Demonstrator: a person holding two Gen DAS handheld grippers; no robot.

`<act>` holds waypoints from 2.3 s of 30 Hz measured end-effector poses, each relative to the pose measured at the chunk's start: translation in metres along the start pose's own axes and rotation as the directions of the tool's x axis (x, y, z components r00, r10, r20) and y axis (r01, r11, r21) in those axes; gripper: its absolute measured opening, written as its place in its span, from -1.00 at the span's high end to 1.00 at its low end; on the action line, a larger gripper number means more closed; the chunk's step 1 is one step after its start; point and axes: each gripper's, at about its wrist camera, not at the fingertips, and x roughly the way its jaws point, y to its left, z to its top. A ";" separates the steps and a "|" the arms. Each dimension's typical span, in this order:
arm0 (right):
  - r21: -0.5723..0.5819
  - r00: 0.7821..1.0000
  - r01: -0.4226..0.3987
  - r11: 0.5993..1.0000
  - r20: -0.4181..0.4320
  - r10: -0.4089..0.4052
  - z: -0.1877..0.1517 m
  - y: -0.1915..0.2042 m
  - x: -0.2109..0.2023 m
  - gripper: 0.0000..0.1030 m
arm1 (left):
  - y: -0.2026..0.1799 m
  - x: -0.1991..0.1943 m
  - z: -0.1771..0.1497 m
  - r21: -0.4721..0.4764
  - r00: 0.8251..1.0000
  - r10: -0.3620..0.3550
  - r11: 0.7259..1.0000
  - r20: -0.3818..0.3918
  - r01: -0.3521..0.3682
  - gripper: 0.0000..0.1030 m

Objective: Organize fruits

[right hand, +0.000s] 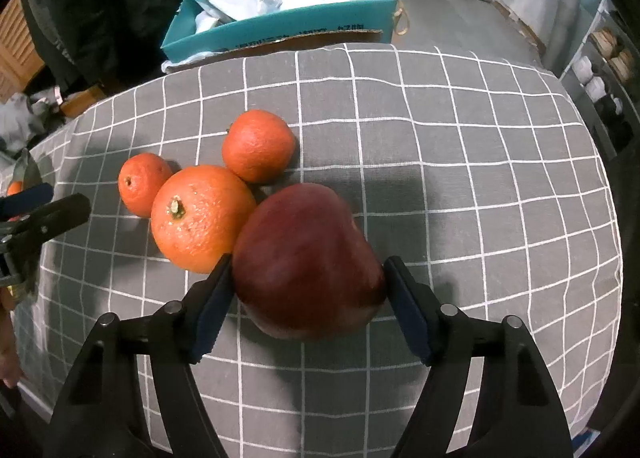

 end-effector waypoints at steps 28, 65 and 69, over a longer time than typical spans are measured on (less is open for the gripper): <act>0.101 0.992 0.084 0.991 0.087 -0.093 0.014 -0.025 -0.013 -0.42 | -0.025 0.045 0.017 0.012 0.988 -0.141 0.990 -0.057 0.142 -0.32; 0.036 0.958 0.109 0.993 0.264 -0.115 0.010 0.010 -0.101 -0.42 | -0.020 -0.080 0.002 0.078 0.982 -0.081 0.995 0.172 0.069 0.12; 0.031 0.952 0.108 0.994 0.286 -0.113 0.009 0.016 -0.113 -0.42 | -0.018 -0.097 -0.001 0.082 0.976 -0.072 0.995 0.205 0.056 0.12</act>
